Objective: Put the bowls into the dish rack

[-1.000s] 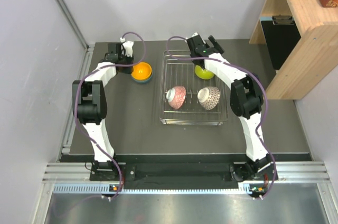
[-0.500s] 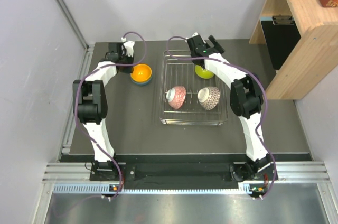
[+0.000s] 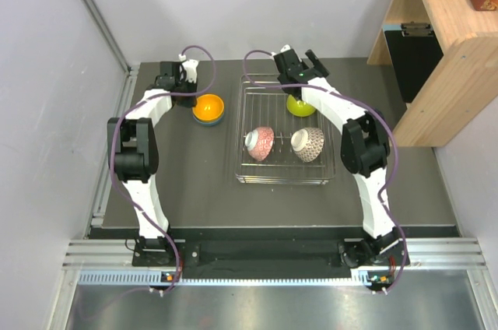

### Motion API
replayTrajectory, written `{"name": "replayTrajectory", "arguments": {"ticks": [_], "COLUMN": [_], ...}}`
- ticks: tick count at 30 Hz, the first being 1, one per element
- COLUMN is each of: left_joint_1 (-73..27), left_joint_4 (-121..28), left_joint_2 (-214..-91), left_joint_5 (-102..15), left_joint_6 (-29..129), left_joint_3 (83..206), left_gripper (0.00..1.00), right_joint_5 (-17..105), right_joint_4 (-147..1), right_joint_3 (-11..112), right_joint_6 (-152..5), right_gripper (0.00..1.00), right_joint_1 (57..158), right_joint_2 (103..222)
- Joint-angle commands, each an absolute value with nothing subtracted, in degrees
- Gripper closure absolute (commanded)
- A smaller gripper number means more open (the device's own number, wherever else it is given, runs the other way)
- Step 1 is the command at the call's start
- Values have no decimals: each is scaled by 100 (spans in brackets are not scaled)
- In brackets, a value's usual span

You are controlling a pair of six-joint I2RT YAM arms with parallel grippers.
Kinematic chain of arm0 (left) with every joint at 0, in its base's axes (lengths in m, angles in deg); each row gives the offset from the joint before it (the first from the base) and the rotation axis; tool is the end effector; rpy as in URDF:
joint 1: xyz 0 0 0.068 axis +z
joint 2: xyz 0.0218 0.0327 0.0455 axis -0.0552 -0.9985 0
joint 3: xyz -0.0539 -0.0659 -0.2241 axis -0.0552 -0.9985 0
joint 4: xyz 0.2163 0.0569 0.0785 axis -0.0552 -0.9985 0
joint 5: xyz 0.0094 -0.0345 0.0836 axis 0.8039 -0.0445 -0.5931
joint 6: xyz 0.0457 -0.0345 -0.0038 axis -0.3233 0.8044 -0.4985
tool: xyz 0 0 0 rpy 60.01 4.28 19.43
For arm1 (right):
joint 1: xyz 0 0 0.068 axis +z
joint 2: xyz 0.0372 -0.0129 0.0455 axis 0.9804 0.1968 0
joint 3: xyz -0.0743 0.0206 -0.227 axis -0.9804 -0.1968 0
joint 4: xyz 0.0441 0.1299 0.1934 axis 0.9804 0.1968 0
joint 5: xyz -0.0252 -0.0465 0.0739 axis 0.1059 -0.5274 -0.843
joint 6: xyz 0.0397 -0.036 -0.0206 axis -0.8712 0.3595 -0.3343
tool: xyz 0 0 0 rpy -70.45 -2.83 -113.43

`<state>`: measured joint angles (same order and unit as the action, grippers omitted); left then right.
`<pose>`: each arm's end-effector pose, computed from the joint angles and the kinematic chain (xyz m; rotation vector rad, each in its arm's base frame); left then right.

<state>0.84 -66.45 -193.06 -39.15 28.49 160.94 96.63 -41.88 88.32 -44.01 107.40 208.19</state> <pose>0.4212 -0.0261 0.1935 0.3520 2.3131 -0.1948 0.4142 0.1945 0.2304 -0.6115 2.1398 -0.8590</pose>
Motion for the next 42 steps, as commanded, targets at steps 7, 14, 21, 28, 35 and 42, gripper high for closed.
{"name": "replayTrajectory", "arguments": {"ticks": [7, 14, 21, 28, 35, 42], "left_joint_1": [-9, -53, -53, -61, -237, -1166], "left_joint_4": [-6761, -6884, -6998, -7086, -7008, -6954], "left_joint_2": [-18962, -18505, -18171, -17723, -17353, -17195], "left_joint_5": [-3654, -3487, -3461, -3259, -3030, -3329], "left_joint_6": [2979, 3093, 3111, 3111, 3199, 3024], "left_joint_3": [16431, 16546, 16660, 16572, 16467, 16466], "left_gripper": [100, 100, 100, 100, 100, 100], "right_joint_5": [9132, 8032, 7057, 4589, 1934, 18], "right_joint_4": [-4000, -3683, -3437, -3243, -4032, -5228], "right_joint_3": [8978, 9049, 9075, 9137, 8531, 7732], "right_joint_6": [-4974, -5432, -5696, -6345, -7514, -8849], "right_gripper": [0, 0, 0, 0, 0, 0], "right_joint_1": [10792, 10783, 10757, 10406, 9791, 9544], "right_joint_2": [19897, 19545, 19457, 19335, 19044, 18947]}}
